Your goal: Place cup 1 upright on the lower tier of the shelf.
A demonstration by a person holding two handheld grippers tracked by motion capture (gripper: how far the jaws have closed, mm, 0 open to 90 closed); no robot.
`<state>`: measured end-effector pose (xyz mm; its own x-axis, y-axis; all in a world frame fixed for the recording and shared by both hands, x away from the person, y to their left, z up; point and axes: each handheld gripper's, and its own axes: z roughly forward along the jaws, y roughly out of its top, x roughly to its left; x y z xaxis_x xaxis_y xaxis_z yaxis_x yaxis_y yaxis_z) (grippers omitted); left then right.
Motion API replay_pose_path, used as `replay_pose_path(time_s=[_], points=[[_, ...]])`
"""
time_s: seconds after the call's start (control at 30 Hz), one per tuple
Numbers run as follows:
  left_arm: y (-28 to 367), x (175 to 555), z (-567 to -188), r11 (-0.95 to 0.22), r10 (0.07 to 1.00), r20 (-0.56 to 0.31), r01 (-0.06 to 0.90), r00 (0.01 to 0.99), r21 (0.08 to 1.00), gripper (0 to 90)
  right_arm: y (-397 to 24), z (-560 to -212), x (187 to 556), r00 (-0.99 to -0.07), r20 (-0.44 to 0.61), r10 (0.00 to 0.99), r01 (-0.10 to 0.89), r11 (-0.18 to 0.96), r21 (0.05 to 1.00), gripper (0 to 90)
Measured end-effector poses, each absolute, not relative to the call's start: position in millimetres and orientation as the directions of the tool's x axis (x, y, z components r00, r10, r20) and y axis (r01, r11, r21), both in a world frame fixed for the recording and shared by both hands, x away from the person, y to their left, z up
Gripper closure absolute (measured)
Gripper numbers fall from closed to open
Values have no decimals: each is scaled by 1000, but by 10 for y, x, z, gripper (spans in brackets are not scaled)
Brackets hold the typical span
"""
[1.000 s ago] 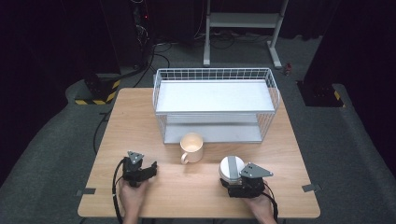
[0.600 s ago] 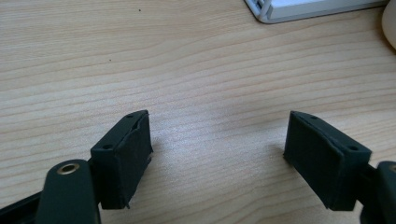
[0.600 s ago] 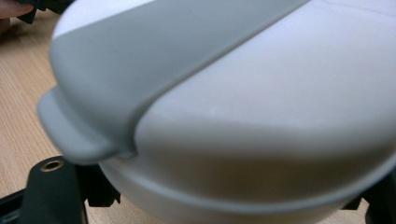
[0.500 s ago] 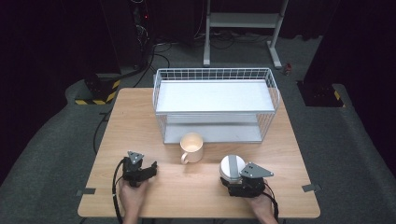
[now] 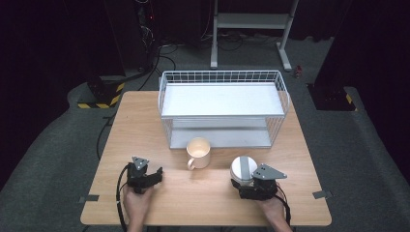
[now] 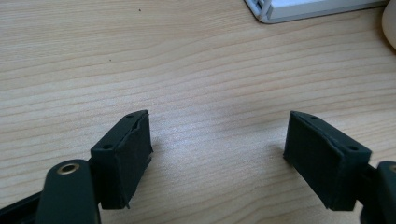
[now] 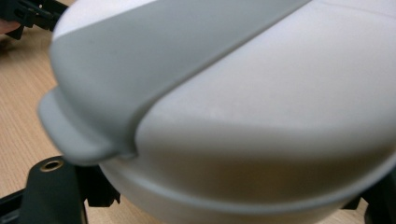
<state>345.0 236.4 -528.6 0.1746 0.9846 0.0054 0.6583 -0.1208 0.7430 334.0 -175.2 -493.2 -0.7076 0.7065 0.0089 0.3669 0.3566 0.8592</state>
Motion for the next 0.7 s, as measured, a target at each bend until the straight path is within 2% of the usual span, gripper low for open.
replay_pose_path(time_s=[0.7], points=[[2364, 3451, -5287, -120, 985, 5, 658, 174, 743, 229, -1847, -4861, 3542, -677, 20, 736, 388, 334, 859, 183]])
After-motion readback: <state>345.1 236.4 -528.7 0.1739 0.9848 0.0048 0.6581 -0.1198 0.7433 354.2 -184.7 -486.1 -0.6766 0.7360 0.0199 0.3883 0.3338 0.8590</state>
